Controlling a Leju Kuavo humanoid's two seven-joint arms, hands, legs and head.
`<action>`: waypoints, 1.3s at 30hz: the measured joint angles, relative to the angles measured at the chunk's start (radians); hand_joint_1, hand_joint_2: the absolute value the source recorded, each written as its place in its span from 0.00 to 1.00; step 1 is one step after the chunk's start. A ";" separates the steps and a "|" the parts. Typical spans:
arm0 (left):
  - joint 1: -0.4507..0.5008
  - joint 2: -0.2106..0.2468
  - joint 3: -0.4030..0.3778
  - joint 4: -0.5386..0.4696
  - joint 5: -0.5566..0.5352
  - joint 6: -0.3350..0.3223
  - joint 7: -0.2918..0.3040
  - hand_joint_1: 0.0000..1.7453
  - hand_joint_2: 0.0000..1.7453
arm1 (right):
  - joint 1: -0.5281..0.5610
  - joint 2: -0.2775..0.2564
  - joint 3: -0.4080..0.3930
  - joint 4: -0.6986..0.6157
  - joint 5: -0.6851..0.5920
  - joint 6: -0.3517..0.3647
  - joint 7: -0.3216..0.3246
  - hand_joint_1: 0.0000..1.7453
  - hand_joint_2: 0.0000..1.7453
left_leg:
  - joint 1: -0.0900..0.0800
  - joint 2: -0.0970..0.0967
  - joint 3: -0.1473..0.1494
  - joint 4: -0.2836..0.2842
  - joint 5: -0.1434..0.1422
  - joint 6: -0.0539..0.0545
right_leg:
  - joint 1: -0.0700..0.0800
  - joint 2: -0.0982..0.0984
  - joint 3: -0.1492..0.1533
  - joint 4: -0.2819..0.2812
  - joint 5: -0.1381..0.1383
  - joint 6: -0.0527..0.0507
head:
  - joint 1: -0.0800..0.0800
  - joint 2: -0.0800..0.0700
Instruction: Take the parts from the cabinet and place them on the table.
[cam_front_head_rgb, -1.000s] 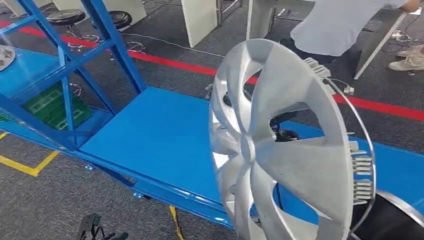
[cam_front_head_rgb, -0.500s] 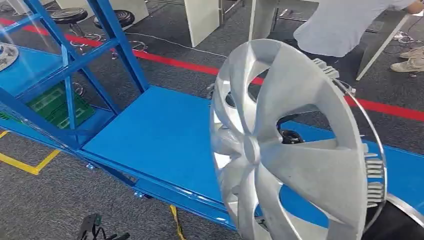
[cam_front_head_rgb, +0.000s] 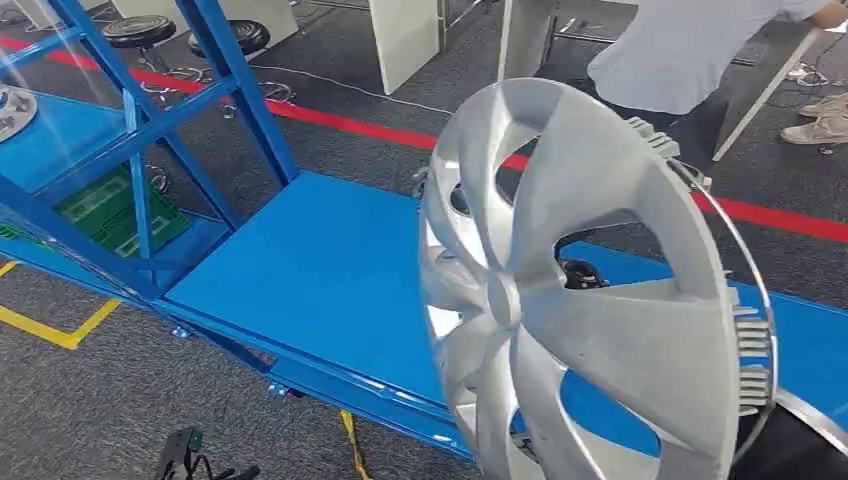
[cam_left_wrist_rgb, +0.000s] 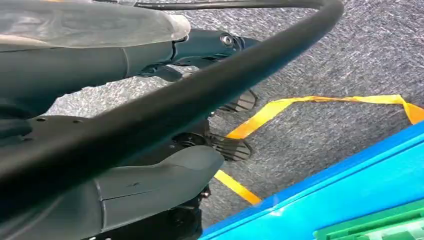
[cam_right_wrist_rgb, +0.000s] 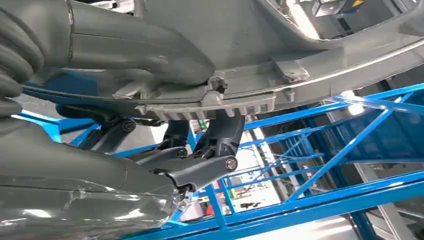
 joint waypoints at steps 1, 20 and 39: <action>0.000 0.000 0.000 0.000 0.000 -0.001 0.002 0.00 1.00 | 0.000 0.000 0.000 0.000 0.000 0.001 0.000 1.00 1.00 | 0.000 0.000 0.000 0.000 0.000 0.000 | 0.000 0.000 0.000 0.000 0.000 0.000 | 0.000 0.000; 0.009 0.001 0.006 0.000 0.011 -0.029 0.023 0.00 1.00 | 0.000 0.011 0.000 0.004 0.006 0.011 0.005 1.00 1.00 | 0.027 0.013 0.057 -0.099 0.047 0.027 | -0.027 -0.008 -0.104 0.221 -0.075 0.059 | 0.016 0.000; 0.002 0.007 0.016 0.001 0.014 -0.031 0.037 0.00 1.00 | -0.004 0.017 0.000 0.003 0.008 0.018 0.003 1.00 1.00 | -0.047 0.023 -0.018 0.061 -0.047 0.078 | 0.017 -0.006 -0.058 0.034 0.029 -0.013 | -0.047 0.000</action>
